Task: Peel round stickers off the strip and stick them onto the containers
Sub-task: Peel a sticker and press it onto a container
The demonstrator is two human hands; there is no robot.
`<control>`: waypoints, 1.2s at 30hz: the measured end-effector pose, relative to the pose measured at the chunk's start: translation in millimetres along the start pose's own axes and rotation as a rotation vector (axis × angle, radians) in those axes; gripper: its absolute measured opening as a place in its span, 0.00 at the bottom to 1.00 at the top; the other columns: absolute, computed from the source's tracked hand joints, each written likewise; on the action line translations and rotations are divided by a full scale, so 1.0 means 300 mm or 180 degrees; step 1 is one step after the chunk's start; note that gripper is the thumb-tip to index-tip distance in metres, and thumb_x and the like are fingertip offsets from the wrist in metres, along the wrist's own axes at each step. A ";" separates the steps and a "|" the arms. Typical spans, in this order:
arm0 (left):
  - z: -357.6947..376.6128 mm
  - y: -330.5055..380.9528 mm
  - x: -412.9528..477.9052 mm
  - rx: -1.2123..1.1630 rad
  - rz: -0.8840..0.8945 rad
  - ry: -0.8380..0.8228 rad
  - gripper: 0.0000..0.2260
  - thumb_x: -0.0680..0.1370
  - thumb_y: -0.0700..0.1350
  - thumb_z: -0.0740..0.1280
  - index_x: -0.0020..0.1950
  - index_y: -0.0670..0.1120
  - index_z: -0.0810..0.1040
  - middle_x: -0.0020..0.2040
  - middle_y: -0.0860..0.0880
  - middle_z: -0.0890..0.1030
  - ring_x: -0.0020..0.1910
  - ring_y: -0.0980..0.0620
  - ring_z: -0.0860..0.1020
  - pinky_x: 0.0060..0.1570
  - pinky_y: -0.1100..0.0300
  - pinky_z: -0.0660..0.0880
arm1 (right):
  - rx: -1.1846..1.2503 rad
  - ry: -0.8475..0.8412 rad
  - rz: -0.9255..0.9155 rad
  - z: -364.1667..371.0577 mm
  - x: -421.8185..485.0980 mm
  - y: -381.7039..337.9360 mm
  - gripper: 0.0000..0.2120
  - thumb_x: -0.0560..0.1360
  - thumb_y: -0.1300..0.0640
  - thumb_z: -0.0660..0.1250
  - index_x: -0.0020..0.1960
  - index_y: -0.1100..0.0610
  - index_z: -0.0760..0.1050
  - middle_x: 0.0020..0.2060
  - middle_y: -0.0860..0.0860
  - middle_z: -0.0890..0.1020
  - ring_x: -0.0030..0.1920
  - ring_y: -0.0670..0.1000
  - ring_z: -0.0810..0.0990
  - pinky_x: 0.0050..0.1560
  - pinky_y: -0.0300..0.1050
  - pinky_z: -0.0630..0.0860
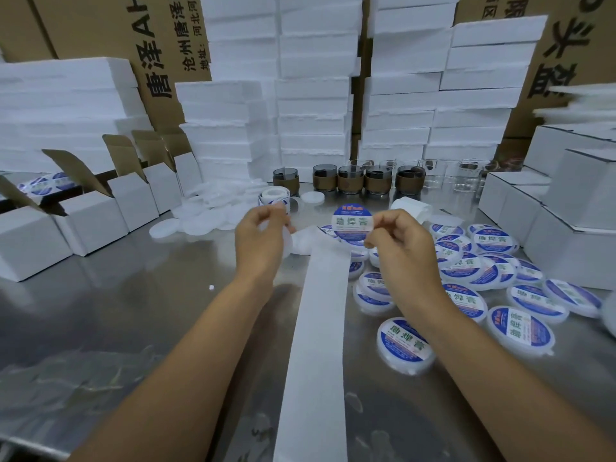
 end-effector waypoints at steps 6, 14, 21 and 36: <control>0.028 0.088 -0.023 -0.0649 0.0040 -0.0402 0.11 0.81 0.47 0.59 0.42 0.49 0.78 0.35 0.54 0.83 0.36 0.54 0.83 0.35 0.62 0.77 | 0.0596 -0.0574 0.0181 0.083 -0.026 -0.041 0.09 0.75 0.67 0.63 0.40 0.55 0.75 0.32 0.47 0.80 0.31 0.40 0.77 0.34 0.29 0.72; 0.167 0.034 -0.109 -0.1003 -0.0511 -0.1513 0.22 0.81 0.56 0.50 0.49 0.44 0.78 0.42 0.46 0.85 0.40 0.50 0.83 0.41 0.58 0.80 | 0.0704 -0.0806 0.0090 0.131 -0.061 -0.062 0.06 0.73 0.63 0.67 0.39 0.55 0.76 0.31 0.45 0.81 0.31 0.42 0.78 0.34 0.30 0.74; 0.187 0.024 -0.118 -0.1058 -0.0596 -0.1634 0.22 0.81 0.57 0.50 0.49 0.44 0.77 0.41 0.45 0.84 0.39 0.49 0.82 0.39 0.58 0.79 | 0.0537 -0.0535 0.0074 0.111 -0.055 -0.028 0.04 0.71 0.61 0.71 0.39 0.56 0.77 0.35 0.53 0.83 0.32 0.44 0.79 0.37 0.35 0.77; 0.210 0.006 -0.141 -0.0859 -0.0677 -0.1781 0.22 0.82 0.56 0.49 0.49 0.45 0.78 0.39 0.47 0.83 0.38 0.52 0.81 0.39 0.60 0.79 | 0.0164 -0.0351 0.0300 0.085 -0.045 0.016 0.05 0.69 0.58 0.73 0.37 0.53 0.77 0.34 0.52 0.83 0.32 0.43 0.81 0.36 0.33 0.78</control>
Point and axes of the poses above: each hand's wrist, its own x-axis towards the middle knuckle, its own z-axis out of the palm, y = z × x, the point moved 10 cm from there along x, towards the middle knuckle
